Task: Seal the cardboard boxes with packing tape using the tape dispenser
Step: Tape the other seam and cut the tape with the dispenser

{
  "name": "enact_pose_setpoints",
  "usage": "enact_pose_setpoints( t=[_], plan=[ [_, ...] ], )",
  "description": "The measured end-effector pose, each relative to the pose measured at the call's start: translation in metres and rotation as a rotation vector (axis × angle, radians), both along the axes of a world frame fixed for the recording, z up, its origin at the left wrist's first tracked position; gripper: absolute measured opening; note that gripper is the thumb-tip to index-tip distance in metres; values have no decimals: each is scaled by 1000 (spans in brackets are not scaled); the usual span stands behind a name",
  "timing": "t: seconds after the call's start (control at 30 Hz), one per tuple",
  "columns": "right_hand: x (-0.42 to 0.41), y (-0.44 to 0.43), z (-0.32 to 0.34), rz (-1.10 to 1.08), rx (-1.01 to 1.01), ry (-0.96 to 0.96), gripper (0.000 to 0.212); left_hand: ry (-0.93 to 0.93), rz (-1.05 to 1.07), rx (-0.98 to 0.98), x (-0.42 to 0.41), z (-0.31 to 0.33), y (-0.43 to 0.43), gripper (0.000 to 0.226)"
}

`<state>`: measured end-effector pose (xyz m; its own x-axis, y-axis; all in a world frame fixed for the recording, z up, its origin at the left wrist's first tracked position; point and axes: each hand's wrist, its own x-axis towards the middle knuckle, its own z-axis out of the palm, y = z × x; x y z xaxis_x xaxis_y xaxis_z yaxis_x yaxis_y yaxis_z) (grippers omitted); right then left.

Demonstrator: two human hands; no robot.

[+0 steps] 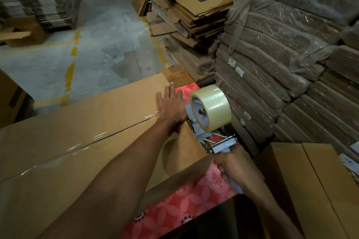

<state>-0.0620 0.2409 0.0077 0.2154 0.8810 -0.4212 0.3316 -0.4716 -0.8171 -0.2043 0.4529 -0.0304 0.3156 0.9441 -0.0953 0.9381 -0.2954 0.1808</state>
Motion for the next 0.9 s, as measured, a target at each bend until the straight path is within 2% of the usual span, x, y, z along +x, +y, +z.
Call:
enact_pose_setpoints(
  t=[0.13,0.23,0.37,0.43,0.5,0.53,0.6,0.7,0.83,0.9],
  plan=[
    [7,-16,-1,-75,-41,67,19,-37,39,58,1,-4,-4,67],
    [11,-49,-2,-177,-60,165,11,-42,61,29,3,-2,-2,71],
    [13,-70,-13,-176,-51,126,13,-34,85,113,12,3,-11,62],
    [13,-68,-17,-190,-39,122,14,-217,-18,213,18,-1,-29,51],
    [14,-65,-20,-212,-36,129,17,-466,-242,136,18,-6,-51,40],
    [15,-64,-22,-225,-38,133,17,-476,-372,96,17,-14,-56,39],
    [15,-64,-22,-228,-38,138,10,-401,-509,43,10,-23,-55,46],
    [12,-66,-18,-249,11,176,9,-276,-569,45,4,-18,-51,54],
    [11,-71,-12,-228,44,174,21,-228,-619,117,2,-16,-56,44],
    [12,-78,-14,-208,43,142,30,-206,-620,108,0,-14,-57,51]
  ],
)
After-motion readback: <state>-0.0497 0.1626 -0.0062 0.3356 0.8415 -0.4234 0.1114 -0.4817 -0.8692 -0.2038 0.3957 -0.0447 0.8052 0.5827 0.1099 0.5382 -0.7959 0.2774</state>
